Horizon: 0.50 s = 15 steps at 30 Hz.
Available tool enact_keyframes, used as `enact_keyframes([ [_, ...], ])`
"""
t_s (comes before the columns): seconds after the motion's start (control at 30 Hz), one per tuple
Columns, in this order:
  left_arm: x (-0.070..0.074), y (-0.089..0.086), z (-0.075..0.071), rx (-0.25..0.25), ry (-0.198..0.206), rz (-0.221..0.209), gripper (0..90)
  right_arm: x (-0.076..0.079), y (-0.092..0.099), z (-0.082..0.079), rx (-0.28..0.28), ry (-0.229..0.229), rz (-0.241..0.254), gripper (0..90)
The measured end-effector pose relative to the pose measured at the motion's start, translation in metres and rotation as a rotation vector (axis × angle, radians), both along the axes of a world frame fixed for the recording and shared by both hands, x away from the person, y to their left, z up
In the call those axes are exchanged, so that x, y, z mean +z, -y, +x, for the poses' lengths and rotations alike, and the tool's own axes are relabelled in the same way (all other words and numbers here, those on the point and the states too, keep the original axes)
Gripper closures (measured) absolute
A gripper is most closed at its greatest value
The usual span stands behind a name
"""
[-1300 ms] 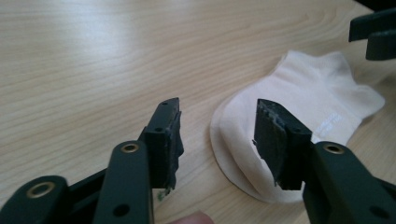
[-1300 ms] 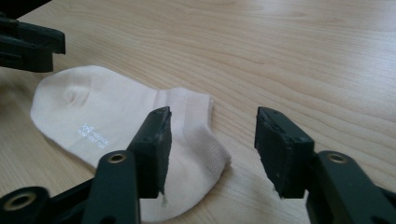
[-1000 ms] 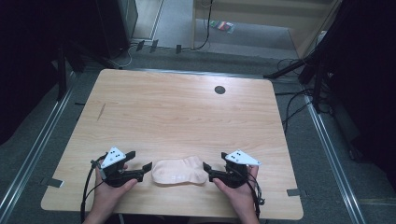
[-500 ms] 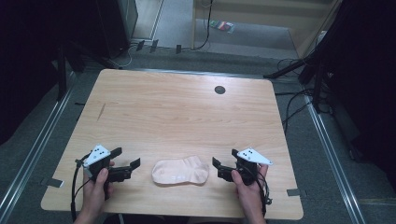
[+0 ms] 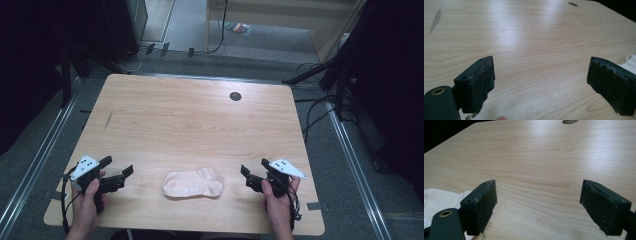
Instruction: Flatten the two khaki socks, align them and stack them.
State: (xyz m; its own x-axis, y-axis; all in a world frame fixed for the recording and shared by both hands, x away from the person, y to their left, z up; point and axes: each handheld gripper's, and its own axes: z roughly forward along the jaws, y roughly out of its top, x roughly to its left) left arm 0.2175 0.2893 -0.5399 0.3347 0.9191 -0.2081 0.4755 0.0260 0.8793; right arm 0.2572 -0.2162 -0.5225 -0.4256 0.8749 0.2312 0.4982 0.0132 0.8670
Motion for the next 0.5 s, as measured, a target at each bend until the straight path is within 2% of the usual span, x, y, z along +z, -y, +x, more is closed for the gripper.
enact_keyframes([
  [0.13, -0.001, -0.007, -0.003, 0.009, 0.015, 0.031, 8.5, 0.000, 0.011, 0.000, -0.025, 0.000, -0.005, 14.3],
  [0.17, -0.001, -0.011, -0.004, 0.017, 0.017, 0.032, 8.5, -0.001, 0.018, 0.000, -0.039, 0.004, -0.013, 14.4],
  [0.27, -0.002, -0.018, -0.007, 0.031, 0.015, 0.028, 8.5, -0.002, 0.025, -0.001, -0.051, 0.004, -0.017, 14.3],
  [0.3, -0.003, -0.024, -0.008, 0.041, 0.011, 0.029, 8.5, -0.004, 0.035, -0.002, -0.070, -0.002, -0.020, 14.3],
  [0.5, -0.006, -0.046, -0.016, 0.070, 0.004, 0.020, 8.5, -0.006, 0.057, -0.006, -0.113, -0.014, -0.014, 14.4],
])
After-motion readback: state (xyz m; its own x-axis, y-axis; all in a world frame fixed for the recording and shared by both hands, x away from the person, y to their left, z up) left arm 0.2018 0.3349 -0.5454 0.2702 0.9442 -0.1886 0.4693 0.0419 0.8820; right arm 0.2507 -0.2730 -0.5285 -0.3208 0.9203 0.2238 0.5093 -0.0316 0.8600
